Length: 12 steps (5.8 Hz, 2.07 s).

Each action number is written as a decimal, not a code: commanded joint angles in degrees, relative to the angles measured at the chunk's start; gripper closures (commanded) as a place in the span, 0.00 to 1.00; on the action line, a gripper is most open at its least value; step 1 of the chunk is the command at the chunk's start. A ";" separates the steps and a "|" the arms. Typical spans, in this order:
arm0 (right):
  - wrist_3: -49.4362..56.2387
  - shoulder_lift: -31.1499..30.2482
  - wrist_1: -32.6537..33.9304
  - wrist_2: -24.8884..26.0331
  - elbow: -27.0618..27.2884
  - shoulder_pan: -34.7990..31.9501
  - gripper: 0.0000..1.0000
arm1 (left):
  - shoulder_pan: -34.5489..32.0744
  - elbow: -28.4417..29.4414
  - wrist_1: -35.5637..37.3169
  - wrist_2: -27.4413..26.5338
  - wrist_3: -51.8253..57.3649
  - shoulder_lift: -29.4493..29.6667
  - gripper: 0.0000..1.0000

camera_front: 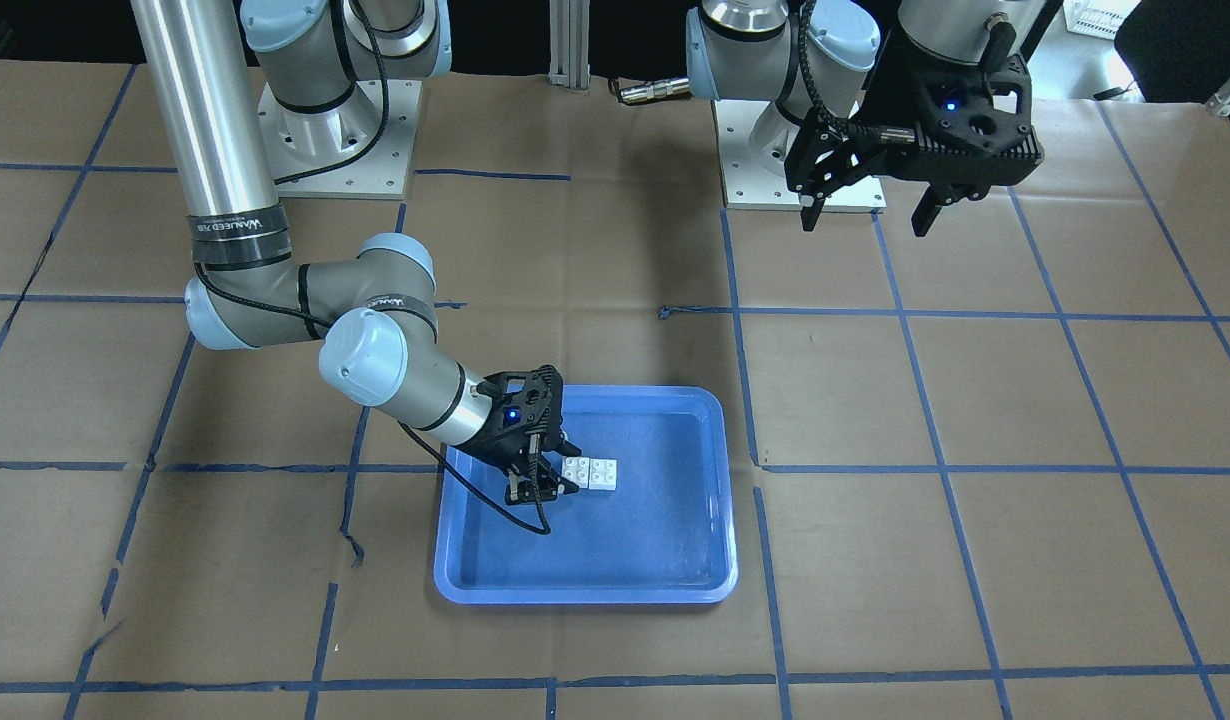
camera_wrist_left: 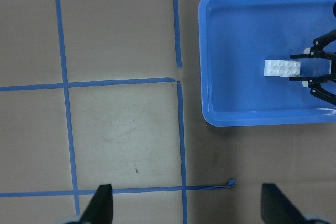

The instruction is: Assemble white blocks and place on blue tray

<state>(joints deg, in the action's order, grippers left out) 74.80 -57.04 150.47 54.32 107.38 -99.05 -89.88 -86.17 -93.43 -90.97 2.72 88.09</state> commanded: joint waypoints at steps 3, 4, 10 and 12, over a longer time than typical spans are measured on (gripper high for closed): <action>0.08 -0.09 0.18 -0.09 -0.33 0.00 0.53 | -0.03 -0.31 0.00 0.00 0.00 -0.12 0.01; -1.05 -0.09 0.18 -0.09 -0.42 0.00 0.34 | -0.03 -0.40 0.00 0.00 0.00 -0.20 0.01; -30.80 -12.36 -18.66 13.58 -8.05 0.88 0.00 | 0.06 -0.49 -0.44 0.00 0.00 -0.64 0.01; -39.96 -16.24 -32.37 21.93 -12.88 1.32 0.00 | -0.03 -0.57 -0.61 -0.09 0.09 -0.73 0.01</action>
<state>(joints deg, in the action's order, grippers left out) 39.21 -71.25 124.28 72.00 96.74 -97.90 -89.86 -86.69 -93.84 -91.00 2.79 87.46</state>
